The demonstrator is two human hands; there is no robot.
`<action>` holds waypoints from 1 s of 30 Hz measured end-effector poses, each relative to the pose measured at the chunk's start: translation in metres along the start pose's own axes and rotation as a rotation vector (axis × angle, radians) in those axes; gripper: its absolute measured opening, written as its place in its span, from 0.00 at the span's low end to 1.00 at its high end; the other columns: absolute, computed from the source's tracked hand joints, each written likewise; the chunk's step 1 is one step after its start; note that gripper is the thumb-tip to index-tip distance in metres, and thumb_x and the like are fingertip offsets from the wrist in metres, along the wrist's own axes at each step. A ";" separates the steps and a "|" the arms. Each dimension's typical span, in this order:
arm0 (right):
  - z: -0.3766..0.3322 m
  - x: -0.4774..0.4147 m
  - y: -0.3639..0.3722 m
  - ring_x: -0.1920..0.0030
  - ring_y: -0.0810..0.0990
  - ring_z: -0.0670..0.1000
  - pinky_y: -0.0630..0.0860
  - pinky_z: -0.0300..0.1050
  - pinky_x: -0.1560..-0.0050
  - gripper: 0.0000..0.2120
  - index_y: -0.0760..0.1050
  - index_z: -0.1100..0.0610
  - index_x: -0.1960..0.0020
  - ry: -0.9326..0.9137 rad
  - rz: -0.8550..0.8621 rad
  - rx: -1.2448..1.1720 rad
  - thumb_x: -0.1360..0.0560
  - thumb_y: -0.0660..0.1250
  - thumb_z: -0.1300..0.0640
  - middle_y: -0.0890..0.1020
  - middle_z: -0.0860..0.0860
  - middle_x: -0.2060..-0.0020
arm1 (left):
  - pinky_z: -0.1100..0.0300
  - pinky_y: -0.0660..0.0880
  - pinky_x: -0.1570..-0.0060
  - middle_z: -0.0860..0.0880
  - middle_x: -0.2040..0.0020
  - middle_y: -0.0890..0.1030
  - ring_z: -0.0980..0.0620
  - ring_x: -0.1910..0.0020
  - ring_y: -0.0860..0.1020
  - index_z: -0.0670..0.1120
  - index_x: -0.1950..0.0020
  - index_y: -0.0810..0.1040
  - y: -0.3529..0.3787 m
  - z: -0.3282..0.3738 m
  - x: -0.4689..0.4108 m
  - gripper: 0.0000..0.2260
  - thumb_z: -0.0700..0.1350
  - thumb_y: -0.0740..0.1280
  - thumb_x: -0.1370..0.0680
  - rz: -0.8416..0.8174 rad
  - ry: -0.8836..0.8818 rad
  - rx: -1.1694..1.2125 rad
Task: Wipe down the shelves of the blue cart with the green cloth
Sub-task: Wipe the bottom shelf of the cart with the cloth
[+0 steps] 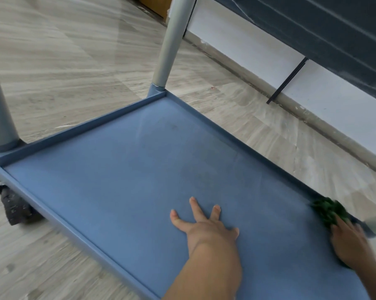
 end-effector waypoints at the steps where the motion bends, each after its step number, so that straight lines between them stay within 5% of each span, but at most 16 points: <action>1: 0.034 -0.004 0.008 0.30 0.70 0.69 0.65 0.66 0.29 0.21 0.70 0.63 0.25 0.050 0.004 -0.001 0.17 0.58 0.59 0.70 0.63 0.26 | 0.13 0.38 0.46 0.53 0.20 0.31 0.28 0.28 0.26 0.67 0.21 0.48 0.001 0.000 0.000 0.38 0.50 0.70 0.20 -0.018 -0.003 0.004; 5: 0.082 0.000 0.010 0.25 0.65 0.66 0.62 0.63 0.26 0.26 0.58 0.49 0.20 -0.012 0.036 0.032 0.17 0.46 0.46 0.61 0.55 0.20 | 0.13 0.41 0.43 0.53 0.20 0.30 0.29 0.27 0.26 0.69 0.21 0.43 0.003 0.001 0.003 0.46 0.57 0.75 0.25 -0.029 -0.009 -0.036; 10: 0.044 0.044 -0.003 0.27 0.65 0.71 0.61 0.61 0.27 0.23 0.64 0.64 0.23 0.022 0.032 -0.040 0.16 0.57 0.60 0.65 0.67 0.24 | 0.24 0.56 0.31 0.48 0.18 0.43 0.31 0.21 0.42 0.61 0.19 0.49 0.001 -0.012 0.029 0.50 0.66 0.75 0.32 0.134 0.039 -0.161; 13: 0.039 0.052 -0.007 0.25 0.61 0.69 0.57 0.58 0.25 0.25 0.60 0.65 0.21 0.072 0.006 -0.087 0.16 0.58 0.61 0.62 0.67 0.22 | 0.33 0.65 0.33 0.49 0.19 0.49 0.34 0.24 0.55 0.66 0.22 0.53 -0.019 -0.069 0.049 0.46 0.70 0.74 0.34 0.303 -0.051 -0.140; 17: 0.014 0.063 -0.018 0.23 0.59 0.66 0.57 0.58 0.23 0.27 0.56 0.58 0.18 0.176 -0.025 -0.103 0.16 0.54 0.56 0.58 0.60 0.19 | 0.23 0.57 0.34 0.55 0.18 0.44 0.31 0.22 0.44 0.71 0.22 0.48 -0.031 -0.129 0.057 0.48 0.73 0.72 0.34 0.293 -0.215 -0.012; 22: -0.051 0.070 -0.032 0.29 0.70 0.66 0.70 0.57 0.31 0.26 0.65 0.63 0.24 0.259 -0.051 -0.113 0.20 0.62 0.58 0.70 0.65 0.27 | 0.18 0.51 0.36 0.52 0.18 0.44 0.27 0.23 0.39 0.67 0.21 0.48 -0.031 -0.130 0.048 0.49 0.70 0.73 0.34 0.266 -0.213 0.003; 30: -0.273 0.072 -0.050 0.35 0.75 0.69 0.74 0.62 0.35 0.25 0.66 0.59 0.24 0.054 -0.052 -0.255 0.20 0.60 0.56 0.74 0.65 0.32 | 0.15 0.40 0.41 0.47 0.18 0.38 0.23 0.26 0.32 0.62 0.20 0.46 -0.030 -0.130 0.045 0.50 0.66 0.74 0.31 0.317 -0.180 0.074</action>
Point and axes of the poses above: each hand's wrist, its own x-axis away from the middle knuckle, its own y-axis out of the palm, z = x × y, the point moved 7 cm from there along -x, towards the middle knuckle
